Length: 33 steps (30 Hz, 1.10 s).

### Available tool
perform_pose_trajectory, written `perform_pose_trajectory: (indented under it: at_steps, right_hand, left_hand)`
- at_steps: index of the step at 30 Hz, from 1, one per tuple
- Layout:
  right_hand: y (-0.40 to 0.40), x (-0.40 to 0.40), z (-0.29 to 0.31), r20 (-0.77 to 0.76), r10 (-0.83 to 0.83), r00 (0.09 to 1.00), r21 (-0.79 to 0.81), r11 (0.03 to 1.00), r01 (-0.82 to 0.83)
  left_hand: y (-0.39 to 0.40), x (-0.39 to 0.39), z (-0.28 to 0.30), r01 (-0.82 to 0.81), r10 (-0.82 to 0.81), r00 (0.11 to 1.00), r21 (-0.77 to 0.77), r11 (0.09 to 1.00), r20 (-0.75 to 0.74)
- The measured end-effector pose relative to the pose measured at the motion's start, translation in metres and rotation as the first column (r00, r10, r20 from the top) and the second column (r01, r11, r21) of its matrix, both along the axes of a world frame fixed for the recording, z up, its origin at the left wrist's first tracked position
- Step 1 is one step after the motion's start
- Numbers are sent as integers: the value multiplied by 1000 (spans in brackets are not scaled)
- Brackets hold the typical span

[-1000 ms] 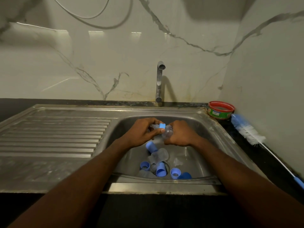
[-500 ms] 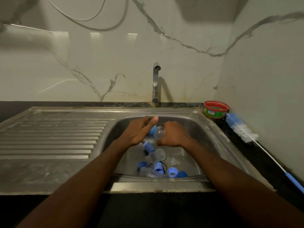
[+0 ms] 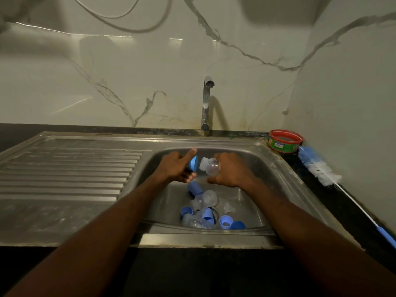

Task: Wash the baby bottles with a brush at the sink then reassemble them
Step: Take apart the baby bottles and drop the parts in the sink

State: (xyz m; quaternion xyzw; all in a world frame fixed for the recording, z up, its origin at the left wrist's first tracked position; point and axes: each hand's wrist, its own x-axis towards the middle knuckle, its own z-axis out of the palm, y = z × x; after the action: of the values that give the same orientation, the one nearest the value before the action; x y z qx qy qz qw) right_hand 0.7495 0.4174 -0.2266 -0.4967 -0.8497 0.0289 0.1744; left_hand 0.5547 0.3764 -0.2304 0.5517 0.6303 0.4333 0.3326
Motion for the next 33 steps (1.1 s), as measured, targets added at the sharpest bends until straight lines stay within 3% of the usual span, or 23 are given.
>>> perform_pose_trajectory:
  at_steps: [4,6,8,12,16,20,25,27,30,33]
  right_hand:
    - [7,8,-4,60,-86,995,-127,988,93]
    - [7,10,-8,156,-69,985,-198,975,99]
    - [6,10,-9,146,-35,989,-253,965,72]
    - [1,5,-5,-175,6,985,-279,959,-55]
    - [-4,-6,1,-544,-57,837,-444,866,-230]
    - [-5,-12,0,-675,-108,730,-503,791,-348]
    - [-3,-8,3,-730,-161,665,-489,803,-342]
    - [1,-5,3,-734,-167,658,-477,817,-324]
    - [2,-1,6,-768,-164,619,-453,822,-344]
    - [1,-2,8,-796,-155,585,-439,814,-381]
  left_hand:
    - [5,-5,-7,7,-8,999,-27,1000,-52]
    - [6,-8,-10,12,-14,993,-19,1000,-115]
    - [5,-8,-11,33,-31,984,7,999,-176]
    - [7,-10,-12,97,-57,953,120,988,-298]
    - [4,-11,-8,167,-35,858,214,962,-512]
    - [6,-8,-10,210,-39,848,269,940,-528]
    - [10,-6,-6,299,-183,886,225,927,-425]
    - [10,-4,-6,316,-250,917,180,932,-311]
    - [10,-2,-5,278,-277,960,160,947,-26]
    - [7,-2,-2,309,-325,942,164,937,81]
